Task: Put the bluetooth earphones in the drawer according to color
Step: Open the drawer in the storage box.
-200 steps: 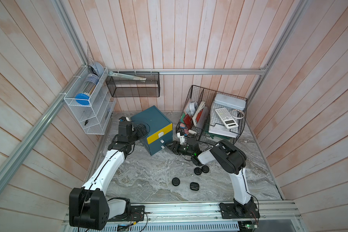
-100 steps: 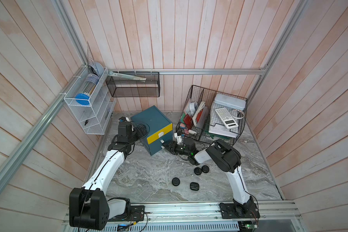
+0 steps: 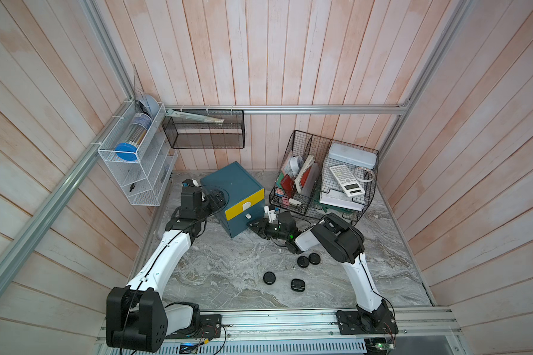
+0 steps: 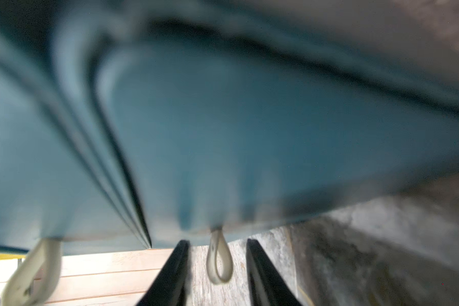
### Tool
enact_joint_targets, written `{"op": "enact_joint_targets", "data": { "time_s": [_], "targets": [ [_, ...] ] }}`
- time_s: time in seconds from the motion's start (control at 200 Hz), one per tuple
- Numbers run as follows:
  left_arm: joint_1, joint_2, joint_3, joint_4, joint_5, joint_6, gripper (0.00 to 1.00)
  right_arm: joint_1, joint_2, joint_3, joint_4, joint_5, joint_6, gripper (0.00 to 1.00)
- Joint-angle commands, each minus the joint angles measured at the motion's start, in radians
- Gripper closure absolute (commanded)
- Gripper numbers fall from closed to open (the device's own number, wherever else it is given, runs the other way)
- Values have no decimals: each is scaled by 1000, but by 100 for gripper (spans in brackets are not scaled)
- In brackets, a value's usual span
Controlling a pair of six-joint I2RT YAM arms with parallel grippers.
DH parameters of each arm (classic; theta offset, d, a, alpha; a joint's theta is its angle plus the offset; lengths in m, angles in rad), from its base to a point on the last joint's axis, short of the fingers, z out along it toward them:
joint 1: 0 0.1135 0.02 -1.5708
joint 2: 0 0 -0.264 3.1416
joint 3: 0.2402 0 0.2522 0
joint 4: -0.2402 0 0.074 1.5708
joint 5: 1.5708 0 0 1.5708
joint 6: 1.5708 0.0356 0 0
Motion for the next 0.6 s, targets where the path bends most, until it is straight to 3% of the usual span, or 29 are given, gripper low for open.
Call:
{"op": "enact_joint_targets", "data": {
  "time_s": [0.0, 0.165, 0.33, 0.595],
  "targets": [
    [7, 6, -33, -28, 6, 6, 0, 7, 23, 31, 6, -10, -5, 66],
    [8, 5, -36, -28, 5, 7, 0, 5, 19, 34, 9, -7, -3, 77],
    [10, 2, -43, -22, 5, 1, 0, 5, 3, 16, 19, -4, -3, 100],
    [11, 1, -51, -15, -5, -5, 0, 6, -83, -70, -19, 30, -27, 100]
  ]
}}
